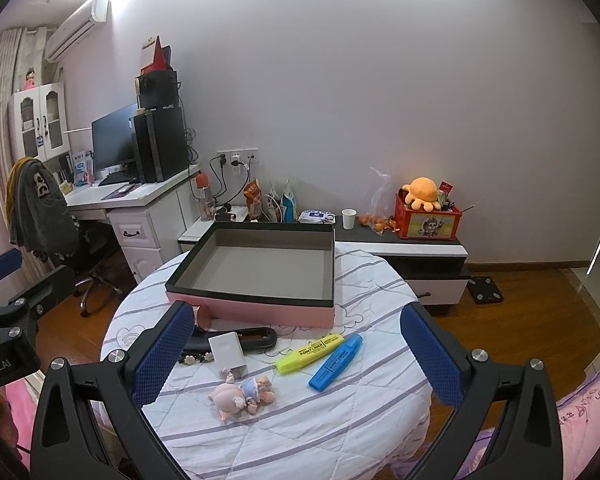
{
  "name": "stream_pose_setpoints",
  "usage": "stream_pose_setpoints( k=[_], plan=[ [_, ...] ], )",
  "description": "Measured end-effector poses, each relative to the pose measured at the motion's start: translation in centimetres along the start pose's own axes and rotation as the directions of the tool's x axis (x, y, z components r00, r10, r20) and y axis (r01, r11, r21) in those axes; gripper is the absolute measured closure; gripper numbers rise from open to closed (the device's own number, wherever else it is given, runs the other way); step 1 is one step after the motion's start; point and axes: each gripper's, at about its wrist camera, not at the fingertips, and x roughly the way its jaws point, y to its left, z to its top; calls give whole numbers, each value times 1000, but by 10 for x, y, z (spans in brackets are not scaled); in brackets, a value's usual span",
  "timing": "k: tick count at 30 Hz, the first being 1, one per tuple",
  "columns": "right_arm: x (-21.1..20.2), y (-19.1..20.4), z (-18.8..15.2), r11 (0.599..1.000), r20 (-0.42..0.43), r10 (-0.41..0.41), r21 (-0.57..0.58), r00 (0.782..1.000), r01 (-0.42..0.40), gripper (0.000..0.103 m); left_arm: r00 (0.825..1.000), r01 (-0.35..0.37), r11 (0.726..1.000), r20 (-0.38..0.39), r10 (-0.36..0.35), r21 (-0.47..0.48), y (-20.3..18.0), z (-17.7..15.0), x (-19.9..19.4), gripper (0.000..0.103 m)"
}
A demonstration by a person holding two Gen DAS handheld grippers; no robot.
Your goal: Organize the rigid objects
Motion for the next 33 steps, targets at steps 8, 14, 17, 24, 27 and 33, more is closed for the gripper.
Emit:
stream_pose_setpoints(
  k=[8,14,17,24,27,33],
  plan=[
    [-2,1,2,1000,9,6,-3,1000,-6,0,999,-19,999,45,21,-36,5,3,-9,0],
    [-4,4,2,1000,15,11,-10,1000,-11,0,999,-25,999,35,26,-37,8,-1,-8,0],
    [-4,4,2,1000,15,12,-12,1000,-12,0,999,-25,999,33,26,-32,9,-3,-8,0],
    [-4,5,2,1000,14,10,-12,1000,-10,0,999,-20,999,31,21,-28,10,-8,-10,0],
    [-4,4,2,1000,15,12,-12,1000,-12,0,999,-21,999,32,22,-28,9,-8,-10,0],
    [-5,4,0,1000,11,8,-9,1000,-8,0,999,-22,999,24,22,-30,10,-9,-9,0]
  ],
)
